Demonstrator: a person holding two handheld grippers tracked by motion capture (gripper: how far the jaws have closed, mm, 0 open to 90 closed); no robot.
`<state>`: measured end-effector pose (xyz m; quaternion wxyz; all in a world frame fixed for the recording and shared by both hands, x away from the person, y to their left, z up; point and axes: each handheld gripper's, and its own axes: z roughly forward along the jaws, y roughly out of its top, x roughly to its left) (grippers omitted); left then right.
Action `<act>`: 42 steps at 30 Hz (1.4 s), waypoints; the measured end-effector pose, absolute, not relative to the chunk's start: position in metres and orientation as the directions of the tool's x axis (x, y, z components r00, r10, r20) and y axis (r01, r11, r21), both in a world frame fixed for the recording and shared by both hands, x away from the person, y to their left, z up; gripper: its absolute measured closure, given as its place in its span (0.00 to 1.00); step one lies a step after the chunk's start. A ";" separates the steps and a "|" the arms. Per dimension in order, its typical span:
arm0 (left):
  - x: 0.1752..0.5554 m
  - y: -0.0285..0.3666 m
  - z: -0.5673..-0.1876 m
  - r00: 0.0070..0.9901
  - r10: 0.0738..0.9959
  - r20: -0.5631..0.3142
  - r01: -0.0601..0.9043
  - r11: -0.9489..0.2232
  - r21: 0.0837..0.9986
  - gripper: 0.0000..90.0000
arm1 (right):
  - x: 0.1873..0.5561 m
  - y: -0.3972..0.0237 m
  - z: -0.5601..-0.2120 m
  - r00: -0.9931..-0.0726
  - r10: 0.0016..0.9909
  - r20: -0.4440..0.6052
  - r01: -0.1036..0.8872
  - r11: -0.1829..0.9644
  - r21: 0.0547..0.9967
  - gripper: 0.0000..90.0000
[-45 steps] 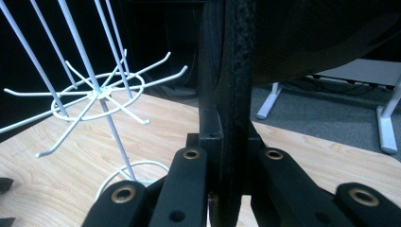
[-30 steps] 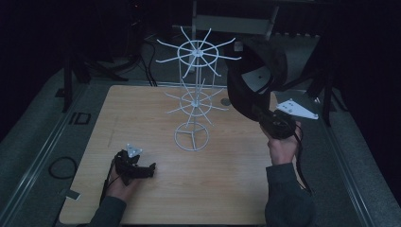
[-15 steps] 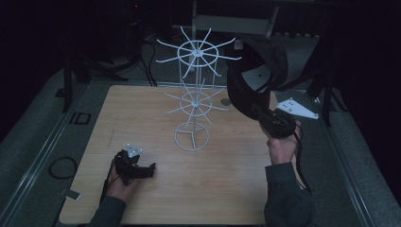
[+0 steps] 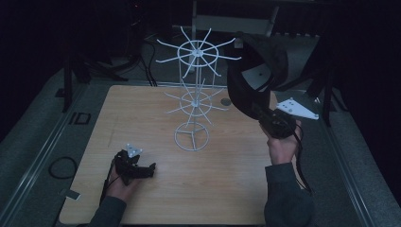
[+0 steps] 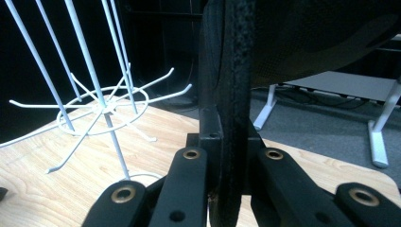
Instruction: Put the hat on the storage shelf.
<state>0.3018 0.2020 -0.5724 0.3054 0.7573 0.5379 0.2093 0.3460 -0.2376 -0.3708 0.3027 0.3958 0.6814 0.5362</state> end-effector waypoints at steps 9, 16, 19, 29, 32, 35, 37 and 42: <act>0.302 0.202 -0.572 0.333 0.943 -0.012 0.687 -0.234 0.688 0.00 | 0.344 -0.232 -0.371 -0.505 0.863 -0.019 0.201 0.139 0.970 0.96; 0.302 0.202 -0.572 0.333 0.943 -0.012 0.687 -0.234 0.688 0.00 | 0.342 -0.229 -0.373 -0.503 0.863 -0.048 0.188 0.163 0.969 0.96; 0.302 0.202 -0.572 0.334 0.943 -0.011 0.687 -0.235 0.688 0.00 | 0.341 -0.228 -0.373 -0.506 0.861 -0.053 0.185 0.168 0.968 0.96; 0.302 0.202 -0.572 0.333 0.943 -0.012 0.687 -0.234 0.688 0.00 | 0.342 -0.225 -0.376 -0.527 0.845 -0.086 0.188 0.215 0.958 0.96; 0.302 0.202 -0.573 0.334 0.943 -0.012 0.687 -0.235 0.688 0.00 | 0.343 -0.223 -0.377 -0.548 0.832 -0.092 0.194 0.233 0.953 0.96; 0.302 0.202 -0.573 0.334 0.943 -0.012 0.687 -0.235 0.688 0.00 | 0.343 -0.222 -0.378 -0.557 0.825 -0.096 0.197 0.243 0.950 0.96; 0.302 0.202 -0.573 0.333 0.943 -0.012 0.687 -0.234 0.688 0.00 | 0.343 -0.220 -0.379 -0.569 0.816 -0.097 0.201 0.253 0.947 0.96; 0.302 0.202 -0.573 0.332 0.943 -0.011 0.686 -0.234 0.689 0.00 | 0.345 -0.218 -0.381 -0.602 0.792 -0.100 0.213 0.280 0.936 0.92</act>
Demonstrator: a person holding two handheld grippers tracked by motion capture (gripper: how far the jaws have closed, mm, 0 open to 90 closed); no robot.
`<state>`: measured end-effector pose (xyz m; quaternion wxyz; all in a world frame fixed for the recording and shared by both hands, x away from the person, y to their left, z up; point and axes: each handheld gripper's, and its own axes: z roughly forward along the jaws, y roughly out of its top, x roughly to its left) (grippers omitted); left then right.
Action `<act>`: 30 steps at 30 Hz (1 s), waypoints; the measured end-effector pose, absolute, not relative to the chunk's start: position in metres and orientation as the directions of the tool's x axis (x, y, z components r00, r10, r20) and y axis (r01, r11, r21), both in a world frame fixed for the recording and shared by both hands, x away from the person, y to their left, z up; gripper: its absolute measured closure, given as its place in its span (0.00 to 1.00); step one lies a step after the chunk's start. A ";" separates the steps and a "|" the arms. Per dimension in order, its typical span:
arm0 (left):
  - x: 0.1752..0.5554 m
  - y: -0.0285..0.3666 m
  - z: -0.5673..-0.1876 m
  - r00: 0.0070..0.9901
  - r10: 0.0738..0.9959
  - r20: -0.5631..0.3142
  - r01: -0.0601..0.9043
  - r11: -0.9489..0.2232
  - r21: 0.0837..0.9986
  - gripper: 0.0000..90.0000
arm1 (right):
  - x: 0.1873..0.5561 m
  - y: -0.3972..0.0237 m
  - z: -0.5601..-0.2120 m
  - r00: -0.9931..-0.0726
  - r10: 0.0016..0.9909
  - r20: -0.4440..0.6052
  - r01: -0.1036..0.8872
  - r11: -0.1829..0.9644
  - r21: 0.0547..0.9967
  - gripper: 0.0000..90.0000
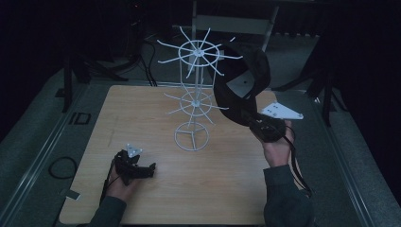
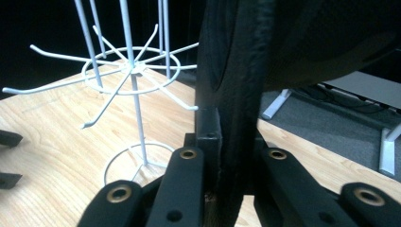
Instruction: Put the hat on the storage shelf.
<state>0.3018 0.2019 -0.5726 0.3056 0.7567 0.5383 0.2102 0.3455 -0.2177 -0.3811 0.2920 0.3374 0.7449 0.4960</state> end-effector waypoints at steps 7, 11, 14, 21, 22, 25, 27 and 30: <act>0.302 0.202 -0.573 0.333 0.943 -0.011 0.686 -0.234 0.689 0.00 | 0.345 -0.217 -0.380 -0.599 0.794 -0.102 0.215 0.282 0.935 0.76; 0.302 0.202 -0.573 0.333 0.943 -0.011 0.686 -0.235 0.688 0.00 | 0.346 -0.218 -0.380 -0.603 0.793 -0.083 0.226 0.270 0.936 0.67; 0.302 0.202 -0.573 0.333 0.943 -0.011 0.686 -0.234 0.689 0.00 | 0.346 -0.218 -0.382 -0.601 0.796 -0.071 0.239 0.264 0.935 0.63; 0.302 0.202 -0.573 0.333 0.943 -0.011 0.686 -0.234 0.689 0.00 | 0.349 -0.221 -0.387 -0.579 0.814 -0.035 0.272 0.233 0.934 0.51; 0.302 0.202 -0.573 0.333 0.943 -0.011 0.686 -0.234 0.689 0.00 | 0.349 -0.222 -0.387 -0.577 0.816 -0.032 0.271 0.229 0.935 0.48; 0.302 0.202 -0.573 0.332 0.943 -0.011 0.686 -0.234 0.689 0.00 | 0.349 -0.223 -0.387 -0.569 0.821 -0.034 0.274 0.229 0.934 0.43; 0.302 0.202 -0.573 0.333 0.943 -0.011 0.687 -0.234 0.688 0.00 | 0.349 -0.223 -0.387 -0.563 0.825 -0.036 0.277 0.229 0.933 0.35; 0.302 0.202 -0.573 0.333 0.943 -0.011 0.687 -0.234 0.688 0.00 | 0.349 -0.222 -0.388 -0.561 0.827 -0.034 0.282 0.229 0.932 0.29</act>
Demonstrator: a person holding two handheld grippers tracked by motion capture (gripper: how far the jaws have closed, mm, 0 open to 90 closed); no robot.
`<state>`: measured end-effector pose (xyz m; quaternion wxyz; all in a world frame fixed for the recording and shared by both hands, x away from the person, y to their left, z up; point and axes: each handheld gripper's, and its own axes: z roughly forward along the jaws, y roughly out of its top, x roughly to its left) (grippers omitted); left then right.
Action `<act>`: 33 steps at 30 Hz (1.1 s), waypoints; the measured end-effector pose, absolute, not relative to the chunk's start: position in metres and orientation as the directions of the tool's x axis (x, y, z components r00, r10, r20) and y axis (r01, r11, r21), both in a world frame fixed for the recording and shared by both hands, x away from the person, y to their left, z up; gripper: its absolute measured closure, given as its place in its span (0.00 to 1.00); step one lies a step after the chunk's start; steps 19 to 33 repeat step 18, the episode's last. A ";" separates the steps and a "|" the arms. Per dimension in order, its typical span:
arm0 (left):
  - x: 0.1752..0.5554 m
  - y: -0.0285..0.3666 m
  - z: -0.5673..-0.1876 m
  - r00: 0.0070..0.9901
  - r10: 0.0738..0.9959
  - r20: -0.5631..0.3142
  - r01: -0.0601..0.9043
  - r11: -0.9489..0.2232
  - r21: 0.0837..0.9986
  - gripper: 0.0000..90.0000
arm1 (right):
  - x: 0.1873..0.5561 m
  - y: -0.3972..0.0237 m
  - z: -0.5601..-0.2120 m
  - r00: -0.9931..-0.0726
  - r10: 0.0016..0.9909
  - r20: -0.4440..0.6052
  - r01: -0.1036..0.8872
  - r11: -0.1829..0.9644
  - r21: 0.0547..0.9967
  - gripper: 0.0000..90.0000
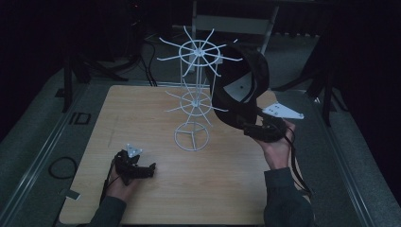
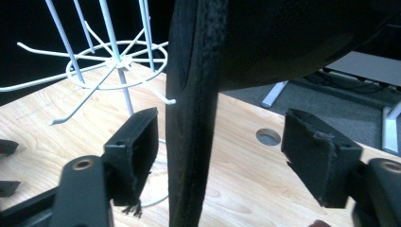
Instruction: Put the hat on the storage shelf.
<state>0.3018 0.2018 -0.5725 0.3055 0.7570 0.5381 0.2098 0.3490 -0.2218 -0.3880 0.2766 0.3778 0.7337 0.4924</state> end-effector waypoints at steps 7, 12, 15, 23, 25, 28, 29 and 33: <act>0.302 0.202 -0.573 0.333 0.943 -0.012 0.686 -0.234 0.689 0.00 | 0.350 -0.217 -0.395 -0.554 0.832 -0.029 0.301 0.233 0.925 0.17; 0.302 0.202 -0.573 0.333 0.943 -0.011 0.685 -0.234 0.690 0.00 | 0.350 -0.221 -0.400 -0.538 0.843 -0.019 0.316 0.222 0.922 0.16; 0.302 0.202 -0.573 0.333 0.943 -0.011 0.685 -0.234 0.690 0.00 | 0.350 -0.224 -0.401 -0.547 0.837 -0.002 0.324 0.214 0.921 0.16; 0.302 0.202 -0.573 0.332 0.943 -0.012 0.685 -0.233 0.691 0.00 | 0.349 -0.226 -0.403 -0.551 0.834 0.001 0.327 0.215 0.920 0.16; 0.302 0.202 -0.573 0.332 0.943 -0.012 0.685 -0.233 0.691 0.00 | 0.349 -0.226 -0.403 -0.551 0.834 0.001 0.327 0.215 0.920 0.16; 0.302 0.202 -0.573 0.332 0.943 -0.012 0.685 -0.233 0.691 0.00 | 0.349 -0.226 -0.403 -0.551 0.834 0.001 0.327 0.215 0.920 0.16; 0.302 0.202 -0.573 0.332 0.943 -0.012 0.685 -0.233 0.691 0.00 | 0.349 -0.226 -0.403 -0.551 0.834 0.001 0.327 0.215 0.920 0.16; 0.302 0.202 -0.573 0.332 0.943 -0.012 0.685 -0.233 0.691 0.00 | 0.349 -0.226 -0.403 -0.551 0.834 0.001 0.327 0.215 0.920 0.16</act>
